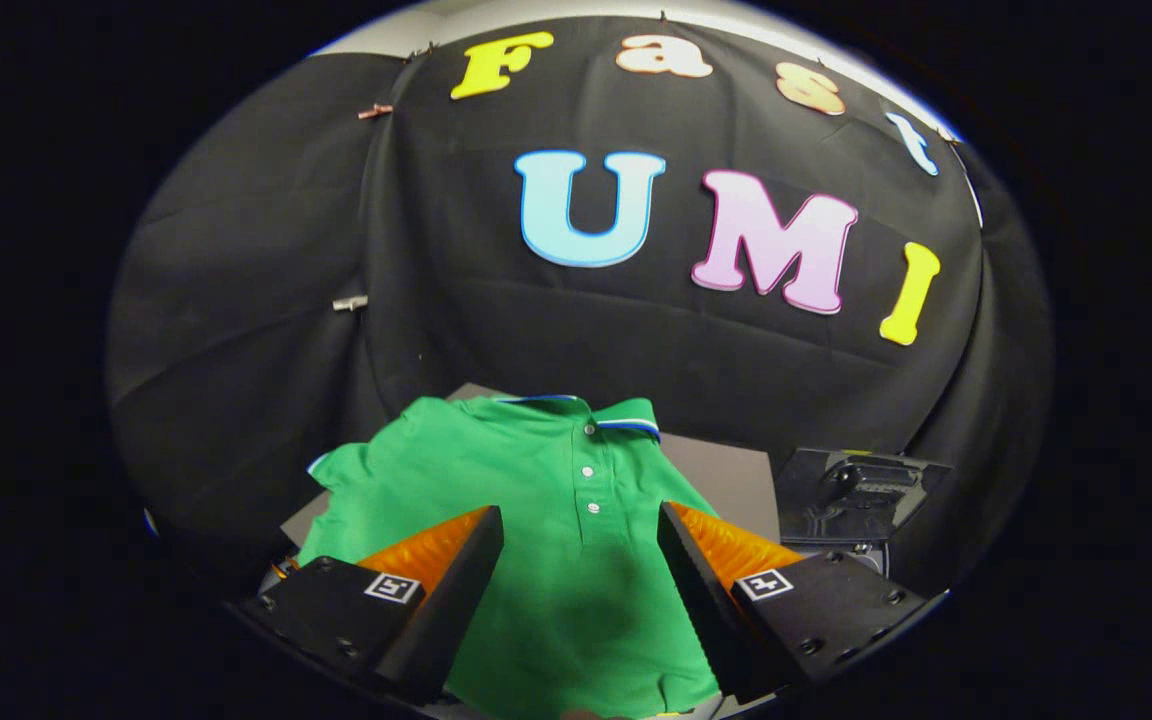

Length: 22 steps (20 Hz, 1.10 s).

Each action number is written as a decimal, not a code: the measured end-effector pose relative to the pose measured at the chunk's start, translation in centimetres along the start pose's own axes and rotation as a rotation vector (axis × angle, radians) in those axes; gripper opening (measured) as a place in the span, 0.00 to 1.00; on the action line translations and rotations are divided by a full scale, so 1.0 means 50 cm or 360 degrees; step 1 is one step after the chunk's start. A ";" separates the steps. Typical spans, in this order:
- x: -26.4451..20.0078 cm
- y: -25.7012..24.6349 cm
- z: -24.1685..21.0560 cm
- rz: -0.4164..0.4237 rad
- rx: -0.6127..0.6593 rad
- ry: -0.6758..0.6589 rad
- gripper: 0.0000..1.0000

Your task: Put the clothes into the washing machine and then close the washing machine lid.

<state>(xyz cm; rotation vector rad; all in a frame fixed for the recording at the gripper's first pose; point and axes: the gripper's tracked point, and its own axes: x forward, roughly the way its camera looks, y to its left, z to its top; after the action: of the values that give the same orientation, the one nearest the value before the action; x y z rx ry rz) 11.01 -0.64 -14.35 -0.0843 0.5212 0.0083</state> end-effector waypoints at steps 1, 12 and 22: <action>0.031 -0.003 -0.006 -0.0003 -0.0013 0.0062 0.99; 0.093 0.003 -0.103 0.0247 0.0407 0.0744 0.29; 0.054 -0.003 -0.018 0.0438 0.0308 0.0649 0.29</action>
<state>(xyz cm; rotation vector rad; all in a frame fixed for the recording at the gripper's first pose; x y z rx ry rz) 12.88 -0.92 -16.47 0.1799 0.9351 0.2129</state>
